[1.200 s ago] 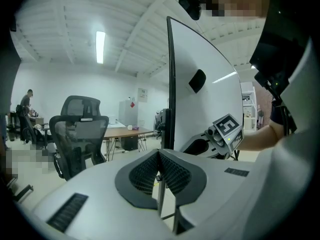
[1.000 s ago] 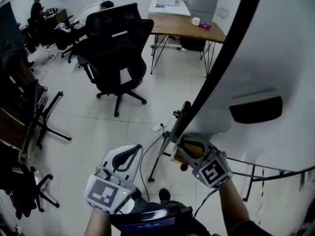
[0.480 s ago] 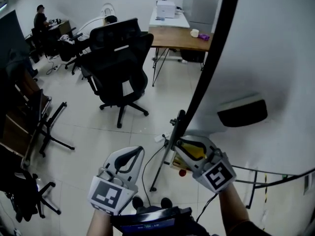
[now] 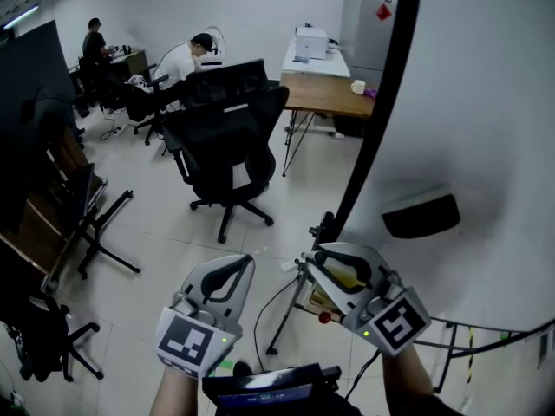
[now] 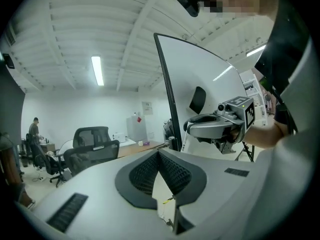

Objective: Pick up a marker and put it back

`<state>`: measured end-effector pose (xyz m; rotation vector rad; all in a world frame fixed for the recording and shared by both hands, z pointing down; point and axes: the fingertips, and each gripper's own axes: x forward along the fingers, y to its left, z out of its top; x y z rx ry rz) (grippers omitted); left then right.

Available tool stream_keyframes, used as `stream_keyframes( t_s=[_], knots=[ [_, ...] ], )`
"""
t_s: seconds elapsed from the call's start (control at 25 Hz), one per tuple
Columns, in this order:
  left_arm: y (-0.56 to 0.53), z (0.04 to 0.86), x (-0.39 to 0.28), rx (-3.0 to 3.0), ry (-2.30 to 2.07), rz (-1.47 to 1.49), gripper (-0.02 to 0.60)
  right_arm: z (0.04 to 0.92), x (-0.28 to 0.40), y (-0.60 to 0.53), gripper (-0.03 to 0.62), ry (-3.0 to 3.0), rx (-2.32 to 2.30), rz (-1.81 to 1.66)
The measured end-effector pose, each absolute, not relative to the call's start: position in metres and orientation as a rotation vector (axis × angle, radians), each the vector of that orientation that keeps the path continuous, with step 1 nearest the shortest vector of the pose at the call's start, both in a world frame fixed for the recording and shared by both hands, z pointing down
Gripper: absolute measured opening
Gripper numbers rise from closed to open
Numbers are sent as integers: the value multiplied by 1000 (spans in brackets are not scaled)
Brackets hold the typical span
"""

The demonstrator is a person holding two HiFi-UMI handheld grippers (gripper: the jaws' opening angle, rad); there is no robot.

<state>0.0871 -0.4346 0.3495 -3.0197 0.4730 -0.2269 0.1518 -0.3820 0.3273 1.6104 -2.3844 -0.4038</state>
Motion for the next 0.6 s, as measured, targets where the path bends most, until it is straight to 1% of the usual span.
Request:
stream_keyframes(
  t_s=[0.36,0.6],
  knots=[
    [-425,307,58,-2943,578,-144,0,271,117,-366,87,-2591,1539,-515],
    [-412,300,38,-2907,651,-153,0,272,97,-357,86,-2642,1456,-531]
  ],
)
